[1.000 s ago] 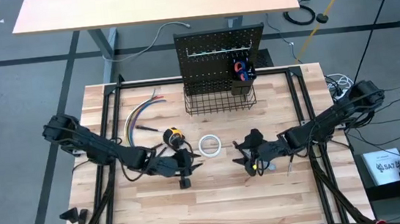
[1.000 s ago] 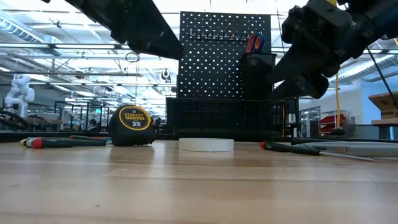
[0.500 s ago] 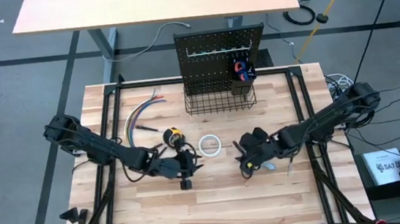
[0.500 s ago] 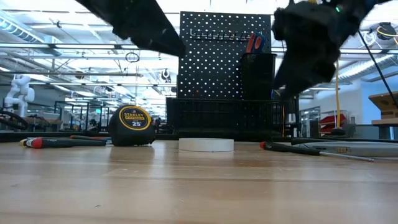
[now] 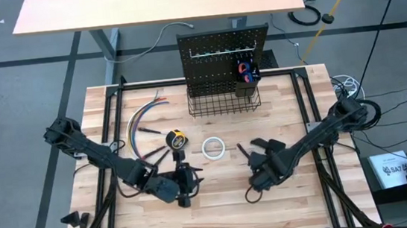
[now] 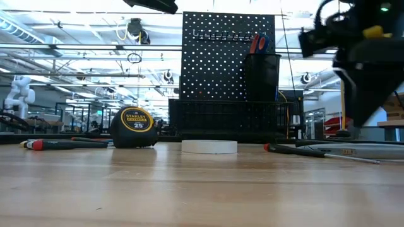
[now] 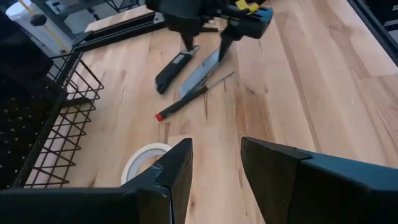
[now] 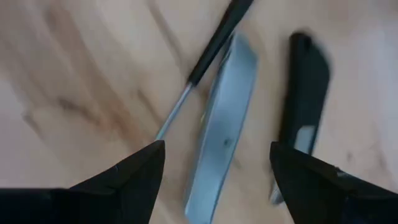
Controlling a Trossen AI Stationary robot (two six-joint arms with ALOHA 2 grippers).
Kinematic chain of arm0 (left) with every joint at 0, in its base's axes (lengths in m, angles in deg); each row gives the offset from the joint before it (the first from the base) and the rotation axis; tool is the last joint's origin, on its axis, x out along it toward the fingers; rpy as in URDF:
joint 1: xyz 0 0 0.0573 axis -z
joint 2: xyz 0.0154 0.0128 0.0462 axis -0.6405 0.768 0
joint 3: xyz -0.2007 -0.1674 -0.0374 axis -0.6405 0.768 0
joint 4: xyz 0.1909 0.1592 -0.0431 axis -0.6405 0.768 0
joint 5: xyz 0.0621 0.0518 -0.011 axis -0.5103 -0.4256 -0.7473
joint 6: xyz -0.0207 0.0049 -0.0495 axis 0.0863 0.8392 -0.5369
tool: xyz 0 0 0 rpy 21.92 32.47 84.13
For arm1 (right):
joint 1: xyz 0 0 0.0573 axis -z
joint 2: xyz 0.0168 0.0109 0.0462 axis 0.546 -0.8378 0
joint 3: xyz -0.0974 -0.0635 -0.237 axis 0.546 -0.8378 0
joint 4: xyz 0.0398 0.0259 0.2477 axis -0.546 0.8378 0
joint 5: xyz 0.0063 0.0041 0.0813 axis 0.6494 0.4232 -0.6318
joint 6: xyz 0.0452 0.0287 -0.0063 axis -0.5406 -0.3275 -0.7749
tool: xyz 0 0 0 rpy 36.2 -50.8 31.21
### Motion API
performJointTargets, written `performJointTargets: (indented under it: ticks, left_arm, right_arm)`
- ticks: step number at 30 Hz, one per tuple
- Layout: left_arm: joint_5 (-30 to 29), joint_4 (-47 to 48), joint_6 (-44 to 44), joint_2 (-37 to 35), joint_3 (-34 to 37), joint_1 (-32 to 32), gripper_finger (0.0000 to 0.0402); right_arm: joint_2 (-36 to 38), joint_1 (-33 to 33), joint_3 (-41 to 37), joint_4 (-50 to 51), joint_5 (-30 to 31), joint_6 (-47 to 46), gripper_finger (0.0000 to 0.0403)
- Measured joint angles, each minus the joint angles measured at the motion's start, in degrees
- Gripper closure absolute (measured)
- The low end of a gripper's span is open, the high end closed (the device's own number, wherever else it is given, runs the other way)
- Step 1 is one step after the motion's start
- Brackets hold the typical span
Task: Hang tools onto peg board
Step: Put the silver cutter into the black wire basket on the peg board
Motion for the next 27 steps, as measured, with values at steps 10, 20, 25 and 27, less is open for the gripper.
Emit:
performJointTargets:
  ticks: [10, 20, 25, 27]
  left_arm:
    - [3.95, -0.14, 0.28, 0.00, 0.00, -0.34, 0.0259]
    - [6.38, -0.17, 0.22, 0.02, 0.89, -1.05, 0.0259]
    - [6.89, -0.23, 1.25, 0.02, 0.90, -2.02, 0.0259]
    - [7.61, -0.25, 1.25, 0.02, 0.92, -2.37, 0.0259]
  right_arm:
    - [1.87, 3.22, -7.03, -4.24, -1.89, 2.43, 0.0122]
    - [6.37, 6.11, -15.66, -12.59, -5.79, 5.18, 0.0122]
    - [6.67, 7.48, -18.06, -17.20, -8.47, 6.78, 0.0127]
    - [6.67, 7.64, -18.42, -17.77, -8.96, 7.06, 0.0138]
